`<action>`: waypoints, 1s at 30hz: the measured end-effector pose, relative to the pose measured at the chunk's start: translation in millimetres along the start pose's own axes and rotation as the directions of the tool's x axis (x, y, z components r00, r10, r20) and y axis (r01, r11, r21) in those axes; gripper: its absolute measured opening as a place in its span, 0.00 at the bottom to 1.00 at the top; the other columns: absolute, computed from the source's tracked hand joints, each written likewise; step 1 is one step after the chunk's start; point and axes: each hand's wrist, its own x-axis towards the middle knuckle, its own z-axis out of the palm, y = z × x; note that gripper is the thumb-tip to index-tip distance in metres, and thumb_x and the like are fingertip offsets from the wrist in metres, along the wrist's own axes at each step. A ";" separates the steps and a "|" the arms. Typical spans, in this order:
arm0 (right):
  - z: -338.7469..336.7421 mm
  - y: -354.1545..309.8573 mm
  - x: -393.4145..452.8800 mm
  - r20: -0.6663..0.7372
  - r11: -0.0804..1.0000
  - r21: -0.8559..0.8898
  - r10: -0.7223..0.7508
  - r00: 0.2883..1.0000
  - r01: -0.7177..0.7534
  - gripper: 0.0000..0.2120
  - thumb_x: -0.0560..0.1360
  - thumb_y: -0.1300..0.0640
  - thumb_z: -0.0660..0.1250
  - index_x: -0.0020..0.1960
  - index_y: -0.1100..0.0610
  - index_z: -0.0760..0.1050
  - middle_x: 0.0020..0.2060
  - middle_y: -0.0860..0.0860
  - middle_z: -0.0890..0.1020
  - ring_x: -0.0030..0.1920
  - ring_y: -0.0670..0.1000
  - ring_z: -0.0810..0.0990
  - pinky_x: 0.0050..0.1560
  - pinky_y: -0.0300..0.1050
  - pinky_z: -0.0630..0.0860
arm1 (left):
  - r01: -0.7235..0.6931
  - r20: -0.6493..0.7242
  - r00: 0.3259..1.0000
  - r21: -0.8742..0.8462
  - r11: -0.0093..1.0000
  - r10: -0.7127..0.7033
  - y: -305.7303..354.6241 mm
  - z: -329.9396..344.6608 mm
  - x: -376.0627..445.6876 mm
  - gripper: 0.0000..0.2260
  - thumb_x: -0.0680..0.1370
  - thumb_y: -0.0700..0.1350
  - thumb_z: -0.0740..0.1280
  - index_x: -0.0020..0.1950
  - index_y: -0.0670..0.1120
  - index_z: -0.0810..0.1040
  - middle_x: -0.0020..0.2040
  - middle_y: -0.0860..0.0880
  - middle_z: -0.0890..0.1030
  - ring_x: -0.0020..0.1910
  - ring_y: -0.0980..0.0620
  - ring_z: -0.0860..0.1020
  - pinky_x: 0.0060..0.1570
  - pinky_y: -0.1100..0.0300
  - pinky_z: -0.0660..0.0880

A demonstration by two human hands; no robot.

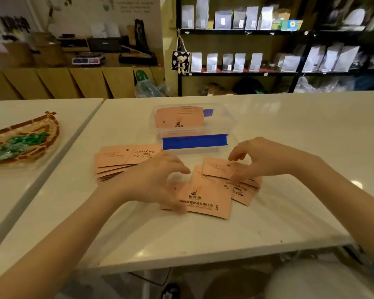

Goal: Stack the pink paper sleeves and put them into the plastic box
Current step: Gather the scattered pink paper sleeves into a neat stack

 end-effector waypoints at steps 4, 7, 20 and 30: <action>11.3 6.9 -7.0 -0.006 0.999 0.018 0.035 0.999 -0.035 0.30 0.65 0.40 0.69 0.63 0.50 0.70 0.60 0.48 0.75 0.58 0.49 0.73 0.60 0.47 0.72 | -0.007 0.015 1.000 0.012 1.000 0.006 2.1 6.5 1.7 0.33 0.63 0.61 0.71 0.66 0.55 0.66 0.63 0.57 0.70 0.62 0.57 0.63 0.58 0.64 0.60; 13.0 7.2 -8.5 -0.018 0.998 0.057 0.025 1.000 -0.024 0.28 0.66 0.41 0.69 0.63 0.49 0.70 0.59 0.49 0.76 0.57 0.49 0.74 0.59 0.47 0.73 | -0.004 0.001 1.000 -0.018 1.000 0.004 4.2 7.9 0.0 0.31 0.64 0.61 0.70 0.64 0.55 0.69 0.61 0.57 0.72 0.59 0.57 0.65 0.59 0.62 0.64; -11.4 -22.6 8.9 -0.242 0.980 0.128 -0.121 0.963 0.155 0.20 0.67 0.45 0.70 0.56 0.50 0.75 0.50 0.46 0.76 0.51 0.49 0.75 0.51 0.42 0.74 | 0.053 -0.304 0.947 -0.183 0.982 -0.108 -21.8 -25.3 -40.7 0.26 0.62 0.55 0.75 0.58 0.55 0.74 0.47 0.64 0.73 0.47 0.64 0.73 0.46 0.70 0.70; -22.7 -84.4 51.9 -0.438 0.912 0.100 -0.320 0.840 0.399 0.19 0.66 0.41 0.68 0.53 0.49 0.77 0.48 0.44 0.79 0.47 0.46 0.74 0.47 0.42 0.74 | 0.238 -0.410 0.841 -0.305 0.922 -0.353 -84.9 -35.9 -54.0 0.37 0.61 0.55 0.75 0.66 0.56 0.64 0.52 0.55 0.77 0.52 0.56 0.73 0.55 0.59 0.70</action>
